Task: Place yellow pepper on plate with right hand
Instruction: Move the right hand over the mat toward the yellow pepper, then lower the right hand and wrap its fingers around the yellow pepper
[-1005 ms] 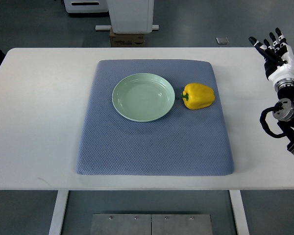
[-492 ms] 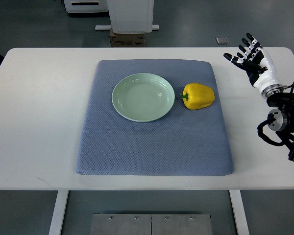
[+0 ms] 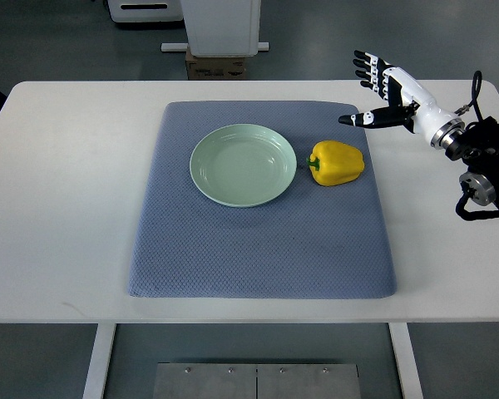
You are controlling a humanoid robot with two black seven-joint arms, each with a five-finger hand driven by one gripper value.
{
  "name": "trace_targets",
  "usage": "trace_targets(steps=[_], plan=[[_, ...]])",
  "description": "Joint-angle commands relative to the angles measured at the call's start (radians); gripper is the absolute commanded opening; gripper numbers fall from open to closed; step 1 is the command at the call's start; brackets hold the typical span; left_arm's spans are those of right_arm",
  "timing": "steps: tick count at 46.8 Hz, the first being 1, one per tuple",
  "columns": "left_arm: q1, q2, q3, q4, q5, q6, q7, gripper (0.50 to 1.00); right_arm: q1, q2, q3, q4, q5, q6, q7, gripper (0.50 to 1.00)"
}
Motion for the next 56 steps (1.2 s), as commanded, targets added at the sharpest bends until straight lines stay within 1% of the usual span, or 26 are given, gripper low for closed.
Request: trace_targets(steps=[1,8,16,30,41,56], plan=[[0.000,0.000,0.000,0.000,0.000,0.000,0.000,1.000,0.029,0.000,-0.090,-0.001,-0.004,-0.005,0.000,0.998],[0.000,0.000,0.000,0.000,0.000,0.000,0.000,1.000,0.080,-0.004,-0.186,0.001,-0.010,-0.007,0.000,0.998],[0.000,0.000,0.000,0.000,0.000,0.000,0.000,1.000,0.140,-0.006,-0.338,-0.001,-0.075,-0.022,0.000,0.998],[0.000,0.000,0.000,0.000,0.000,0.000,0.000,1.000,0.212,-0.018,-0.507,0.010,-0.087,-0.024,0.000,1.000],[0.000,0.000,0.000,0.000,0.000,0.000,0.000,1.000,0.249,-0.032,-0.536,0.099,-0.087,-0.016,0.000,1.000],[0.000,0.000,0.000,0.000,0.000,0.000,0.000,1.000,0.241,-0.029,-0.547,0.105,-0.110,-0.021,0.000,1.000]])
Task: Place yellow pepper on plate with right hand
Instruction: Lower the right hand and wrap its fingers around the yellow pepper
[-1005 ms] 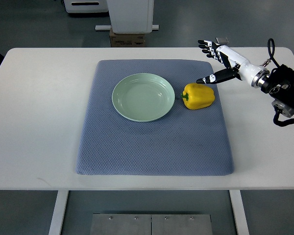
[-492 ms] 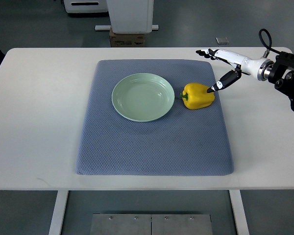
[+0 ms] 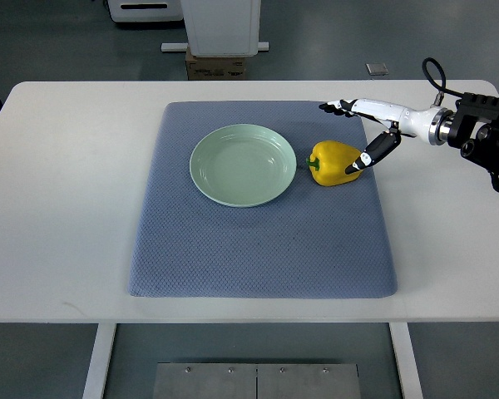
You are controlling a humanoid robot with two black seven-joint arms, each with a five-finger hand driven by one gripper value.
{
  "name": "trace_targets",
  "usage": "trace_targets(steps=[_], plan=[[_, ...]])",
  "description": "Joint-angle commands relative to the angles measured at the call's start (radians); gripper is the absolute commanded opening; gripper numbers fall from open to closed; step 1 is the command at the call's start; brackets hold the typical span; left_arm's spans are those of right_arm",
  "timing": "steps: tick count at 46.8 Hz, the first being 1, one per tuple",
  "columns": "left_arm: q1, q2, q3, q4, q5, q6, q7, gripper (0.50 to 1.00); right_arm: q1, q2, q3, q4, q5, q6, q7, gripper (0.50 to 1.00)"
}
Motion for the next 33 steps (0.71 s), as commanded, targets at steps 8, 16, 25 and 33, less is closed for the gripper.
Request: trace_targets(steps=[8,16,25,33], plan=[[0.000,0.000,0.000,0.000,0.000,0.000,0.000,1.000,-0.010,0.008,-0.015,0.001,-0.025,-0.009,0.000,1.000],[0.000,0.000,0.000,0.000,0.000,0.000,0.000,1.000,-0.025,0.017,-0.029,-0.001,-0.034,-0.041,0.000,1.000],[0.000,0.000,0.000,0.000,0.000,0.000,0.000,1.000,-0.033,0.035,-0.044,-0.002,-0.034,-0.066,0.000,1.000],[0.000,0.000,0.000,0.000,0.000,0.000,0.000,1.000,-0.037,0.051,-0.046,-0.005,-0.034,-0.071,0.000,1.000]])
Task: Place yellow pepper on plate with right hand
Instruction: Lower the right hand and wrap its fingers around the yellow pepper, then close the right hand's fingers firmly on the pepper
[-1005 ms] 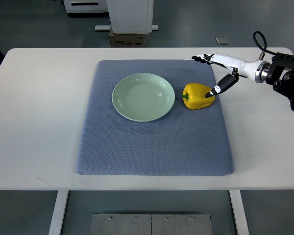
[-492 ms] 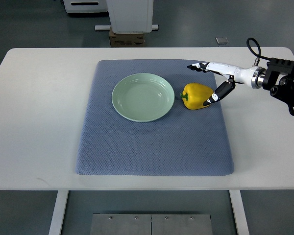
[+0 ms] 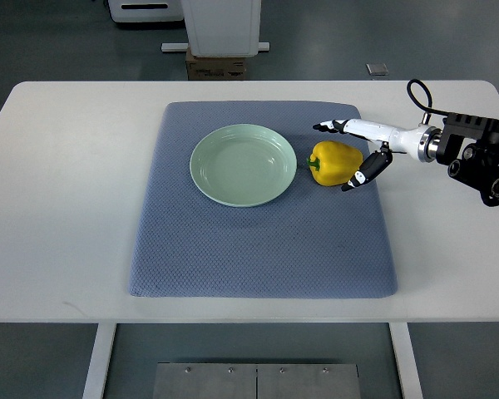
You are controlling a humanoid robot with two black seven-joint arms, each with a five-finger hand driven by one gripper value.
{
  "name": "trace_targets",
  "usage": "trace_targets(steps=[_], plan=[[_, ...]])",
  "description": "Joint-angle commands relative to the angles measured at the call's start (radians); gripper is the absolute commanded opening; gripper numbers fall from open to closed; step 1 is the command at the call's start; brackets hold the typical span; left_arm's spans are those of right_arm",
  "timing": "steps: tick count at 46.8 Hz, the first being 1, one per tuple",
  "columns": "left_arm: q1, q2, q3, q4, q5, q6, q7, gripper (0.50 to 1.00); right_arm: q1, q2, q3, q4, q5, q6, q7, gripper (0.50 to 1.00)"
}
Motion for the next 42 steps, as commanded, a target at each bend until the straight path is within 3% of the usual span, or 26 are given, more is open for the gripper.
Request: trace_targets(steps=[1,10,17,24,33,42], plan=[[0.000,0.000,0.000,0.000,0.000,0.000,0.000,1.000,-0.005,0.008,0.000,-0.002,0.000,0.000,0.000,1.000],[0.000,0.000,0.000,0.000,0.000,0.000,0.000,1.000,-0.014,0.023,-0.004,-0.013,0.000,-0.002,0.000,0.991],[0.000,0.000,0.000,0.000,0.000,0.000,0.000,1.000,-0.021,0.029,-0.011,-0.022,0.000,-0.045,0.000,0.966],[0.000,0.000,0.000,0.000,0.000,0.000,0.000,1.000,-0.031,0.031,-0.035,-0.028,0.000,-0.055,0.000,0.910],[0.000,0.000,0.000,0.000,0.000,0.000,0.000,1.000,-0.043,0.031,-0.035,-0.031,0.002,-0.086,0.000,0.893],[0.000,0.000,0.000,0.000,0.000,0.000,0.000,1.000,-0.043,0.031,-0.034,-0.033,0.002,-0.088,0.000,0.818]])
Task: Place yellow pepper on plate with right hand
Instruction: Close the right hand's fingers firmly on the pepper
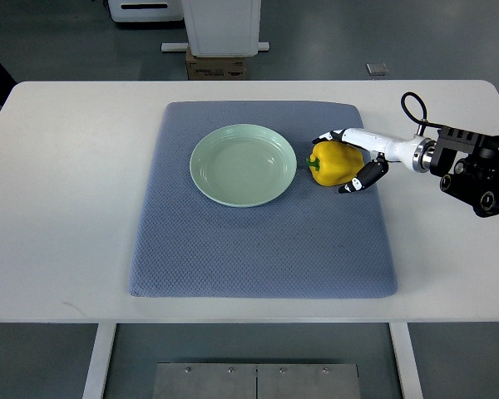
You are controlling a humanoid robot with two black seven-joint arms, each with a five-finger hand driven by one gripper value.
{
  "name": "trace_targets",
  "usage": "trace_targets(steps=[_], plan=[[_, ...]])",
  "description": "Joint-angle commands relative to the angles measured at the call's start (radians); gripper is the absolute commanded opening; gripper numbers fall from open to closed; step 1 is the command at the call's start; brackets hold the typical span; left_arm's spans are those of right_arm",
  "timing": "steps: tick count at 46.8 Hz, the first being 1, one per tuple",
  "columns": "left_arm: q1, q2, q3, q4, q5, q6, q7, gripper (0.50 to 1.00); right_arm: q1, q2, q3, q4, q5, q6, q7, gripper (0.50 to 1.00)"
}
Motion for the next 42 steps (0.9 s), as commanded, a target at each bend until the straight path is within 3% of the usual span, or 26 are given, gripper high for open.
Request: trace_targets(steps=[1,10,16,21,42], plan=[[0.000,0.000,0.000,0.000,0.000,0.000,0.000,1.000,0.000,0.000,0.001,-0.001,0.002,-0.002,0.000,0.811],[0.000,0.000,0.000,0.000,0.000,0.000,0.000,1.000,-0.002,0.005,0.003,-0.007,0.003,-0.003,0.000,0.734],[0.000,0.000,0.000,0.000,0.000,0.000,0.000,1.000,-0.008,0.023,0.004,-0.028,0.005,-0.005,0.000,0.632],[0.000,0.000,0.000,0.000,0.000,0.000,0.000,1.000,-0.012,0.026,0.006,-0.030,0.005,-0.020,0.000,0.500],[0.000,0.000,0.000,0.000,0.000,0.000,0.000,1.000,-0.012,0.024,0.014,-0.030,0.015,-0.031,0.000,0.500]])
